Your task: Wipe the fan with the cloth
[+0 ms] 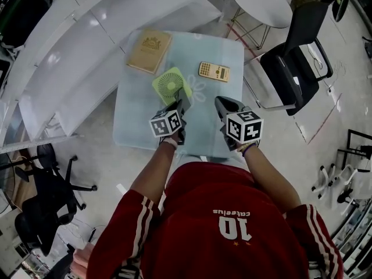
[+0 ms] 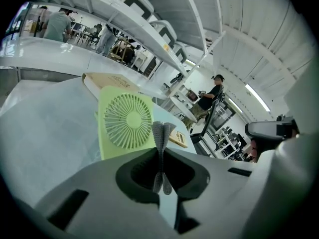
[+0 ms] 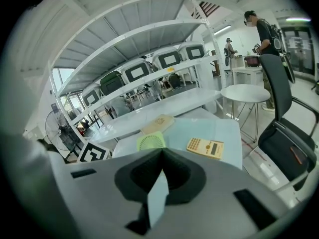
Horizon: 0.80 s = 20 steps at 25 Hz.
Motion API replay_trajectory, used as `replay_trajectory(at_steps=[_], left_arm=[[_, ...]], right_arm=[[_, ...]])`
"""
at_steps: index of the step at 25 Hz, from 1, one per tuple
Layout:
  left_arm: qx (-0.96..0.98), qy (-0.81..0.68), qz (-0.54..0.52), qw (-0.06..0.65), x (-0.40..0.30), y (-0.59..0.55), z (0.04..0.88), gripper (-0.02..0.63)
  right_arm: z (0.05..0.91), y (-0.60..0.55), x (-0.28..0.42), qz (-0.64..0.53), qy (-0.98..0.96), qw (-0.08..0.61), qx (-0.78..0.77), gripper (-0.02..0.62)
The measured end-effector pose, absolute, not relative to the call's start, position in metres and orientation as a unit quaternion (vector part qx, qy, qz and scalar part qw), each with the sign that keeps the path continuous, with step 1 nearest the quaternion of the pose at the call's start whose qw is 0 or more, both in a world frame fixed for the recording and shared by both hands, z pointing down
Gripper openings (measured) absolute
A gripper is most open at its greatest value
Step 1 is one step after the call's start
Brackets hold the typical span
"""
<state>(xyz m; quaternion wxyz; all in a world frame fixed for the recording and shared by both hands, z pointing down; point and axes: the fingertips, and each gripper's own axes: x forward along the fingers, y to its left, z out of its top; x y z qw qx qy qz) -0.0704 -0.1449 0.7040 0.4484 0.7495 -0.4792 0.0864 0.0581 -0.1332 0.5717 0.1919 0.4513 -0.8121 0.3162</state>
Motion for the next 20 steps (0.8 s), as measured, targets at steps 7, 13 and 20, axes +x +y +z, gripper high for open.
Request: replay_trajectory(at_steps=[7,13,20], left_arm=[[0.736,-0.489,0.073,0.462,-0.055,-0.158,0.712,0.028],[0.731,-0.496,0.077,0.463,-0.049,-0.168,0.721,0.028],[0.726,-0.502,0.072,0.465,-0.046,-0.181,0.729,0.028]], right_arm=[[0.58,-0.138,0.078,0.325,-0.809,0.197,0.449,0.005],[0.587,-0.141,0.092,0.331,-0.805,0.2,0.449,0.005],[0.593,-0.144,0.117,0.338,-0.796,0.204,0.459,0.005]])
